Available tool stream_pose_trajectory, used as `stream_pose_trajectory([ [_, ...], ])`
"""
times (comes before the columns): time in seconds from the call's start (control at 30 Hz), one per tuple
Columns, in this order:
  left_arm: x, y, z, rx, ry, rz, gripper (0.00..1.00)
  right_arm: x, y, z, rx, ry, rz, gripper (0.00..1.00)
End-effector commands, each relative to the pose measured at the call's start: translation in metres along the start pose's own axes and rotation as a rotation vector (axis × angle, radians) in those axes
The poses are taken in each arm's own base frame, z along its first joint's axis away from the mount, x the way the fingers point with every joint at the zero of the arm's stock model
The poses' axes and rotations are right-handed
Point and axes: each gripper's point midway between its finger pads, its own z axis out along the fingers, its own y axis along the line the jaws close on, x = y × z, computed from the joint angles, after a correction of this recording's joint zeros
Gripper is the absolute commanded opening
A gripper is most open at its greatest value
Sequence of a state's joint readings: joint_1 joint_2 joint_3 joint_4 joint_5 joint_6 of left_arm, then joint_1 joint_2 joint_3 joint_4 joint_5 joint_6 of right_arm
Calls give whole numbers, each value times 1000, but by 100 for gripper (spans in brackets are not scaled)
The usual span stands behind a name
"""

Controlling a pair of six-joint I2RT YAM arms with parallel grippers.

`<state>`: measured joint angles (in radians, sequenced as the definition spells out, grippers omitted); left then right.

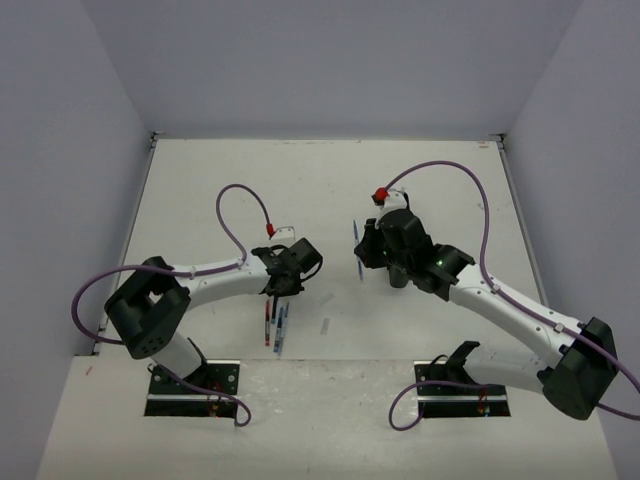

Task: Sort the stationery into containers
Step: Pick up the pen cap from the center of the board.

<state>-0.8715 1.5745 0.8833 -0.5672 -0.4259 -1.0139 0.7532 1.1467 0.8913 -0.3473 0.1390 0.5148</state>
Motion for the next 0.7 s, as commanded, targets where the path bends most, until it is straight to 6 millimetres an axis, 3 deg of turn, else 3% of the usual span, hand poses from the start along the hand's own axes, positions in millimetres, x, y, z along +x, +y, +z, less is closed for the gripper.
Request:
stream_pose_trajectory([
  [0.0,-1,-1,4,3,-9,-31,17,-1,2,2,-4,4,-3,0],
  [0.6,14,1,16,-7,31,-23,17,-1,5,4,-15,14,-2,0],
  [0.67,17,0,17,0,42,-22,10,-2,5,2,-17,12,-1,0],
])
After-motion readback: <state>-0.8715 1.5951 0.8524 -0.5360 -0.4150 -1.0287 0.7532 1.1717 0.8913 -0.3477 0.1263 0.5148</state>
